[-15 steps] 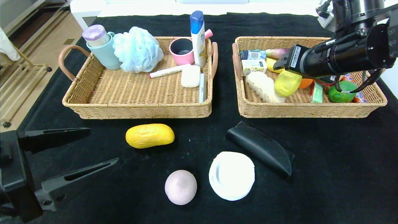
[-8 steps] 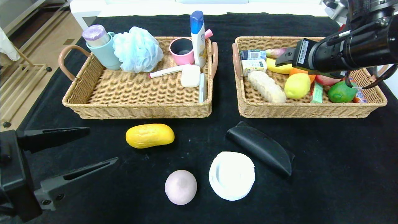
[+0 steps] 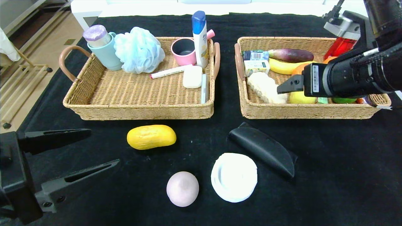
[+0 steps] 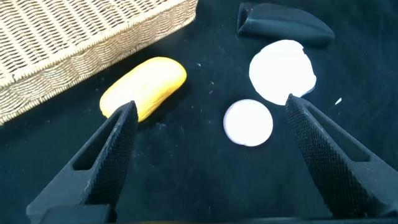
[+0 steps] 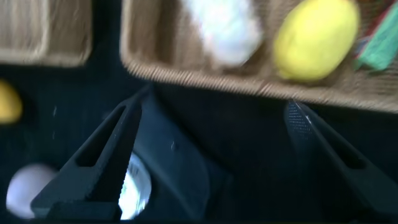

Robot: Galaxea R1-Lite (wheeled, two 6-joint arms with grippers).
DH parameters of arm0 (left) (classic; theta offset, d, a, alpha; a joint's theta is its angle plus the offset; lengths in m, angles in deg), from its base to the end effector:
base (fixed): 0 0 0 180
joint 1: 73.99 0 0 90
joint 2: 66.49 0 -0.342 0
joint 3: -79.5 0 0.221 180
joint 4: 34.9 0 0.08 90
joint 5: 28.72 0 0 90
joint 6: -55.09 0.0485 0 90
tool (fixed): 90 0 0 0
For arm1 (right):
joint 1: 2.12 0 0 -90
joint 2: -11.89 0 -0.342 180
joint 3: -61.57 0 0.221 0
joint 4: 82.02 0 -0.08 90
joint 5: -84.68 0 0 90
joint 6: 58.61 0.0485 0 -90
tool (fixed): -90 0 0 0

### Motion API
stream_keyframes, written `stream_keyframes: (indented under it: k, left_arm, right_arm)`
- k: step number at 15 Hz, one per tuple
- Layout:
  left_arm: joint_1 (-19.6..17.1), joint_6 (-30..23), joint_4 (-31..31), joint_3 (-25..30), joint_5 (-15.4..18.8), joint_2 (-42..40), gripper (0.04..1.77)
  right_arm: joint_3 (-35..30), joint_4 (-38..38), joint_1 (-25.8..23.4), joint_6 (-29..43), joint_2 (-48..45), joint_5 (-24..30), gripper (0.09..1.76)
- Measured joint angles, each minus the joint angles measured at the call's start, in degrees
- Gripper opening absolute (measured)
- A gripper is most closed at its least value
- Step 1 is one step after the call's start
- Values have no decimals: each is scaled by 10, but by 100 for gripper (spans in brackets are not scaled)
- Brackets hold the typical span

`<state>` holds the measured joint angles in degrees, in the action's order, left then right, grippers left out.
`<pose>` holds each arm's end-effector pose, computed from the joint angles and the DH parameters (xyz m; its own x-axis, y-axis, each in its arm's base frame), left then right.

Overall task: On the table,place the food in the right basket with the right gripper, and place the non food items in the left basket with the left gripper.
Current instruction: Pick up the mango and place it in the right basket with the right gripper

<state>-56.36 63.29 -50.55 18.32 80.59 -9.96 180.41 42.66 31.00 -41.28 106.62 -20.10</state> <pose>0.1430 -0.0623 0.2792 0.7827 -0.5957 -0.1801 0.6150 0.7847 0.0776 0.2902 0.1746 0.3654 0.8320 0.2382 -0.5010 -0.2006 0.9712 0.1286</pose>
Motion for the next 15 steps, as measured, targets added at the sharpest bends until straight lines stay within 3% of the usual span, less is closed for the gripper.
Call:
stream_keyframes:
  k: [3,8,10,12,15]
  left_arm:
    - [0,1,-5,-2,-13,0,172]
    - [1,1,-9,-6,-28,3,172]
    - [8,0,-13,-10,-54,5,172]
    - [24,0,-28,-12,-104,7,172]
    - [35,14,-43,-16,-166,27,172]
  right_arm:
    - [-108,65,32,-55,-59,48,168]
    - [-377,304,47,-152,-153,145,170]
    - [-456,368,49,-182,-190,191,170]
    - [-516,419,51,-205,-230,229,170]
    - [-583,449,57,-220,-287,270,170]
